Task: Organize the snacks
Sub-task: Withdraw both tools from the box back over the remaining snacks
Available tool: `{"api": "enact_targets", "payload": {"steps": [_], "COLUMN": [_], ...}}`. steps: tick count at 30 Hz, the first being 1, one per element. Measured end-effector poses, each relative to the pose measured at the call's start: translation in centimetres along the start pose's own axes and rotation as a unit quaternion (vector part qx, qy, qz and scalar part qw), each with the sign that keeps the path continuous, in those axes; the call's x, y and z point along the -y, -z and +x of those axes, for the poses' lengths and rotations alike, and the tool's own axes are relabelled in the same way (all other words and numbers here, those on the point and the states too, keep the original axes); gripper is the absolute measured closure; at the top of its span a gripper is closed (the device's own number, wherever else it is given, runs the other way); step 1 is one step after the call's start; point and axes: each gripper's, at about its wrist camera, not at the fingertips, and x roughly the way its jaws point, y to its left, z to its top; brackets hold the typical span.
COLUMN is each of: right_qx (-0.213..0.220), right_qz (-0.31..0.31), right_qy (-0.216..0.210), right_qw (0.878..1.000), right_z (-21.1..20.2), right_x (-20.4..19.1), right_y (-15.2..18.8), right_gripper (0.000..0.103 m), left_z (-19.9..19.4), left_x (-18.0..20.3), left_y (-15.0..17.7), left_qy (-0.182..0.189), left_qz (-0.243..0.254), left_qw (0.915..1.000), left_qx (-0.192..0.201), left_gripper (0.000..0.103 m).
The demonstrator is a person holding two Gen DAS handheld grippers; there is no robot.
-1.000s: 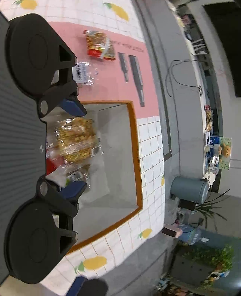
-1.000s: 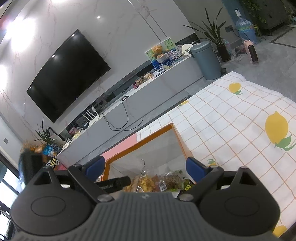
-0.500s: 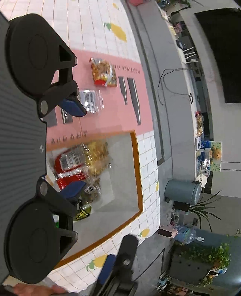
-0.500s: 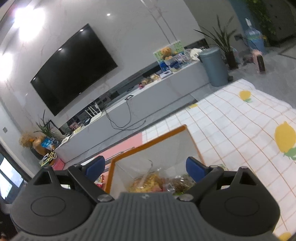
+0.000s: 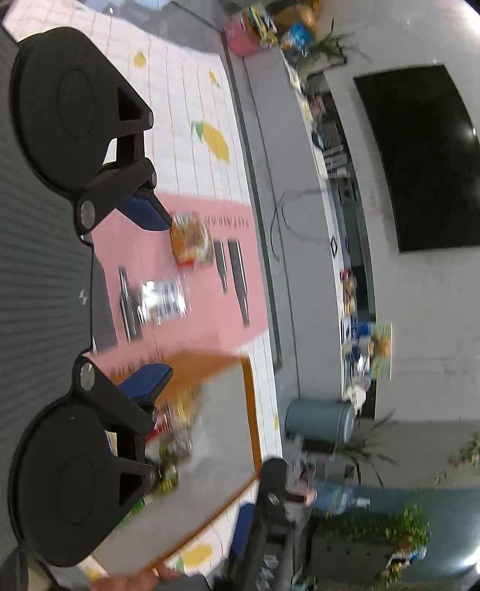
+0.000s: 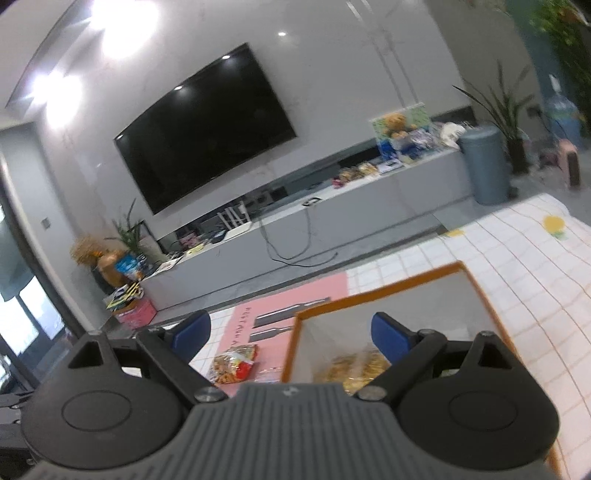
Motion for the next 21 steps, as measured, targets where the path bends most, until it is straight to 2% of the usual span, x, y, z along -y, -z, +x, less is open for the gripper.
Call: {"api": "enact_targets", "payload": {"steps": [4, 7, 12, 17, 21], "right_qx": [0.013, 0.013, -0.022, -0.042, -0.056], "right_qz": [-0.027, -0.048, -0.102, -0.148, -0.147], "right_qy": [-0.026, -0.040, -0.046, -0.030, 0.016], "right_qw": [0.999, 0.998, 0.993, 0.988, 0.987], "right_z": [0.5, 1.3, 3.5, 6.1, 8.3], "right_x": [-2.2, -3.8, -7.2, -9.8, -11.1], "right_y": [0.9, 1.7, 4.2, 7.1, 9.2], "right_gripper": [0.011, 0.011, 0.011, 0.012, 0.012], "left_z": [1.3, 2.0, 2.8, 4.4, 6.2], "left_x": [-1.9, -2.8, -4.8, -7.1, -9.2], "left_y": [1.6, 2.9, 4.3, 5.5, 5.9], "left_qy": [-0.021, -0.046, -0.036, -0.044, -0.049], "left_qz": [-0.031, -0.035, -0.063, -0.079, -0.090], "left_qw": [0.9993, 0.9983, 0.9973, 0.9957, 0.9939], "left_qx": [-0.007, -0.005, -0.009, -0.018, -0.040], "left_gripper": [0.007, 0.007, 0.007, 0.007, 0.007]}}
